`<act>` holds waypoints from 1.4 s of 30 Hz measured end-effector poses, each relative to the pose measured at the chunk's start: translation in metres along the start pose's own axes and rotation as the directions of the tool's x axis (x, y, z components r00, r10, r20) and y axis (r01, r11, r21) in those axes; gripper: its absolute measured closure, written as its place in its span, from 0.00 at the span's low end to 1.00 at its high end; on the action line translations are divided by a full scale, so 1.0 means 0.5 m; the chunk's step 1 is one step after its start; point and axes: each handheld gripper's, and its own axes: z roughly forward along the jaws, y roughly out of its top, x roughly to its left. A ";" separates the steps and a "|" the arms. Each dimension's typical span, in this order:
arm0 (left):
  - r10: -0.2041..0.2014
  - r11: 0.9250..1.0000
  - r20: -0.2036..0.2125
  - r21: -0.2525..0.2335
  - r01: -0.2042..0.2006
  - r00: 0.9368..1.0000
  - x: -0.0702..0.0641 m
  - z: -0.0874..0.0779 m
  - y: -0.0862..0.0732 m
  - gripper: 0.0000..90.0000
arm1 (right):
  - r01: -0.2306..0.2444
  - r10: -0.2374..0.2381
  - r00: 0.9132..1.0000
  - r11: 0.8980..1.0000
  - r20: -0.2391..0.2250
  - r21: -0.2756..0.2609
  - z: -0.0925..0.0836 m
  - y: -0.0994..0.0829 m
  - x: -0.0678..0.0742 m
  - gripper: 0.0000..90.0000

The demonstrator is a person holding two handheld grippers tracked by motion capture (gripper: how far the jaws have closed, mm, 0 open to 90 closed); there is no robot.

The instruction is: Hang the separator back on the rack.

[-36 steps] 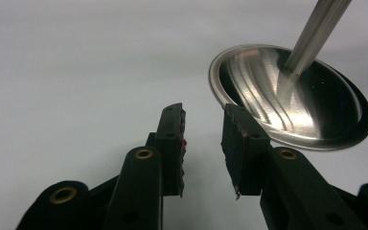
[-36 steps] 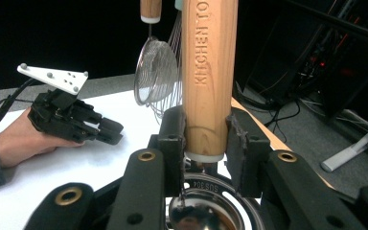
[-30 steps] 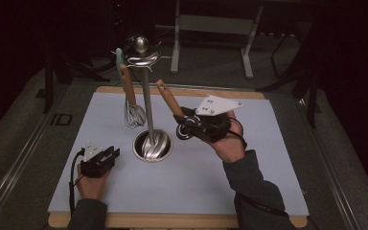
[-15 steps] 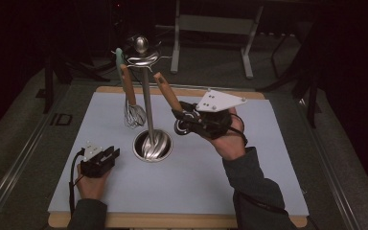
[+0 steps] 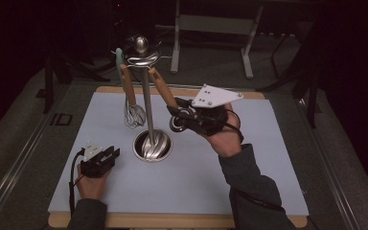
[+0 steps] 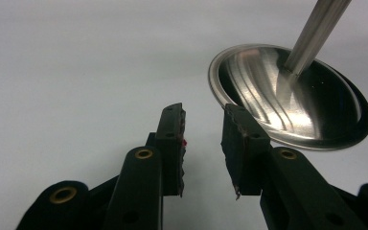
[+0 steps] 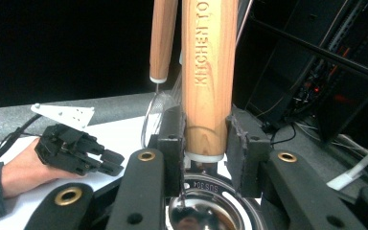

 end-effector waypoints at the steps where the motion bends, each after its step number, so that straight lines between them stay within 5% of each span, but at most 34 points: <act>1: 0.000 1.000 0.000 0.000 0.000 1.000 0.000 0.000 0.000 0.77 | 0.000 0.000 1.000 1.000 0.000 0.000 0.000 0.000 0.000 0.78; 20: 0.001 1.000 0.001 0.000 -0.001 1.000 0.000 0.000 0.000 0.77 | -0.019 0.017 0.999 0.999 0.036 0.050 0.040 -0.001 -0.010 0.77; 25: 0.001 1.000 0.002 0.000 -0.001 1.000 0.000 0.000 0.000 0.77 | -0.004 0.003 1.000 0.998 0.016 0.062 0.048 -0.001 -0.002 0.70; 42: 0.001 1.000 0.000 0.000 -0.001 1.000 0.000 0.000 0.000 0.77 | -0.029 0.027 0.999 0.996 0.031 0.089 0.027 -0.030 -0.025 0.68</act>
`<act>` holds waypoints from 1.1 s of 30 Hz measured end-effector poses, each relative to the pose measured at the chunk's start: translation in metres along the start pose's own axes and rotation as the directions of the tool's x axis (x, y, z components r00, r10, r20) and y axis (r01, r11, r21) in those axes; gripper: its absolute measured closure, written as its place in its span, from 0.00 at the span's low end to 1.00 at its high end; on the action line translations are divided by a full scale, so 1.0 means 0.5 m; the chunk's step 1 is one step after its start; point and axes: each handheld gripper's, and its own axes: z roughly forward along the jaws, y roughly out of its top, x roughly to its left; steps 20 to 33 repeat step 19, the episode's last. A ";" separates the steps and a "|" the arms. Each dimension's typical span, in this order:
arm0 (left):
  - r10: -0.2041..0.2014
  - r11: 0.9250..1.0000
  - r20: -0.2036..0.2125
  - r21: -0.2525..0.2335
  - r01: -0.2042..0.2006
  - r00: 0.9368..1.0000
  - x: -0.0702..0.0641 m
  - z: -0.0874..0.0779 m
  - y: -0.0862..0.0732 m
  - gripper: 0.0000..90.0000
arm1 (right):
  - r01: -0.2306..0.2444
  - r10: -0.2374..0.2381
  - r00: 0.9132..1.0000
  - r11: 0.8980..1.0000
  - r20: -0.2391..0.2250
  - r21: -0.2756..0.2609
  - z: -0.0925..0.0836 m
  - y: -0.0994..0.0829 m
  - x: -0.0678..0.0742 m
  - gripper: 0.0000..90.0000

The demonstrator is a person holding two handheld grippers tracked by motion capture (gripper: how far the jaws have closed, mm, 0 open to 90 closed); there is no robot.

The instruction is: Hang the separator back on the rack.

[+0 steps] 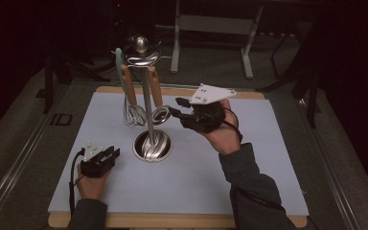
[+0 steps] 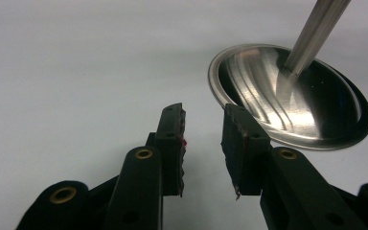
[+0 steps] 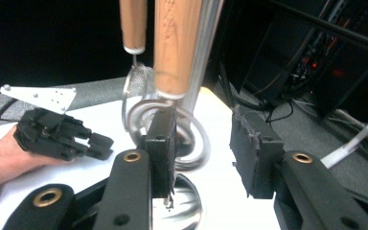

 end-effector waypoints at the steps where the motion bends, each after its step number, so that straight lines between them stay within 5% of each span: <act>1: 0.001 1.000 0.000 0.000 -0.001 1.000 0.000 0.000 0.000 0.77 | 0.000 0.000 1.000 1.000 0.000 0.000 0.000 0.000 0.000 0.68; 9: 0.000 1.000 -0.001 0.001 0.000 1.000 0.000 0.000 0.000 0.77 | -0.046 0.046 0.999 0.998 0.002 0.037 -0.001 -0.045 -0.019 0.62; 17: -0.001 1.000 -0.002 0.006 0.001 1.000 0.000 0.001 0.000 0.77 | -0.131 0.130 0.991 0.987 0.015 0.094 -0.010 -0.131 -0.057 0.56; 33: -0.002 1.000 -0.002 0.007 0.002 1.000 0.000 0.002 0.000 0.77 | -0.145 0.144 0.989 0.984 0.015 0.099 -0.011 -0.139 -0.062 0.54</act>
